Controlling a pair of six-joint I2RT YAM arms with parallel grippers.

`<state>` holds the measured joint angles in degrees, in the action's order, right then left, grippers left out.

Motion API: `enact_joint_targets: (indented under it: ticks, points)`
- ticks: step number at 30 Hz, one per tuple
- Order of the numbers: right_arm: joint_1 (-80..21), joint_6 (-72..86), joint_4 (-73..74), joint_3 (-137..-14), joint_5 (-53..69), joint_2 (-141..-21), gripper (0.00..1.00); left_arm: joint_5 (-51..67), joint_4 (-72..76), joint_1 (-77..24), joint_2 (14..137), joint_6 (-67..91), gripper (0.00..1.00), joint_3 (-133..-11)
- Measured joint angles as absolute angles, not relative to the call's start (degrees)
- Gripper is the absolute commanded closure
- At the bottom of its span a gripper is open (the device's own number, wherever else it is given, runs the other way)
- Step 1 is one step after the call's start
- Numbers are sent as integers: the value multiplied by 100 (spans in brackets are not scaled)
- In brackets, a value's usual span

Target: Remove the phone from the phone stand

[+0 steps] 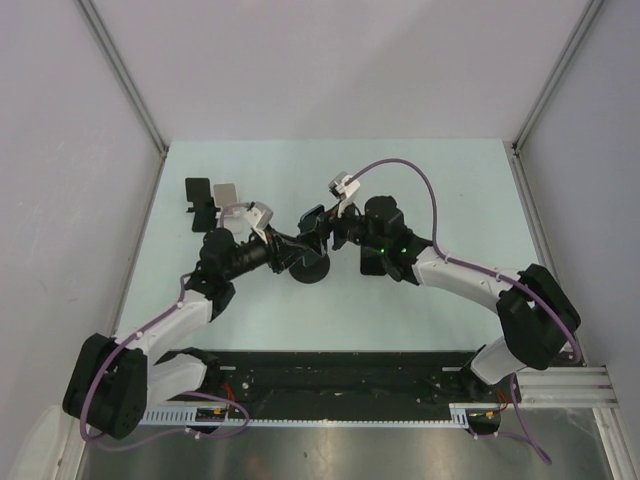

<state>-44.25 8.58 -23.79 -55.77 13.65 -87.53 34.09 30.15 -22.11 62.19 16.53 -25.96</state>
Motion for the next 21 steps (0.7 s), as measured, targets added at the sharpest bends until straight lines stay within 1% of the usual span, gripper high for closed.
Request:
enact_joint_targets:
  ticks: [4, 5, 7, 8, 10, 11, 13, 14, 16, 17, 18, 19, 21]
  points:
    - [-4134, 943, -2252, -5586, 2139, -8700, 100, 3789, 3079, -2069, 6381, 1695, 100, -2676]
    - [-4093, 947, -2233, -5586, 2239, -8696, 100, 3833, 3094, -2056, 6410, 1706, 98, -2687]
    - [-4032, 958, -2209, -5588, 2405, -8689, 100, 3933, 3107, -2023, 6442, 1721, 89, -2705]
    - [-4014, 963, -2202, -5590, 2453, -8689, 100, 3957, 3107, -2012, 6445, 1743, 79, -2707]
    - [-3992, 963, -2178, -5592, 2488, -8685, 100, 3999, 3105, -1973, 6442, 1767, 65, -2707]
    - [-3977, 956, -2117, -5592, 2467, -8678, 100, 4016, 3100, -1955, 6436, 1785, 56, -2707]
    - [-3931, 930, -2075, -5592, 2471, -8672, 100, 4032, 3063, -1927, 6396, 1813, 48, -2707]
    - [-3922, 932, -2040, -5592, 2456, -8650, 100, 3979, 3009, -1911, 6355, 1796, 41, -2705]
    - [-3909, 1028, -1931, -5590, 2646, -8560, 99, 3806, 2934, -1791, 6292, 1776, 39, -2700]
    - [-3975, 1028, -1905, -5590, 2657, -8532, 92, 3776, 2853, -1787, 6241, 1758, 40, -2696]
    - [-4016, 1028, -1859, -5590, 2659, -8512, 83, 3767, 2742, -1791, 6178, 1747, 41, -2694]
    - [-4034, 1028, -1835, -5590, 2655, -8501, 64, 3758, 2674, -1793, 6134, 1710, 42, -2692]
    - [-4045, 1017, -1802, -5590, 2565, -8482, 44, 3732, 2558, -1800, 6036, 1634, 42, -2692]
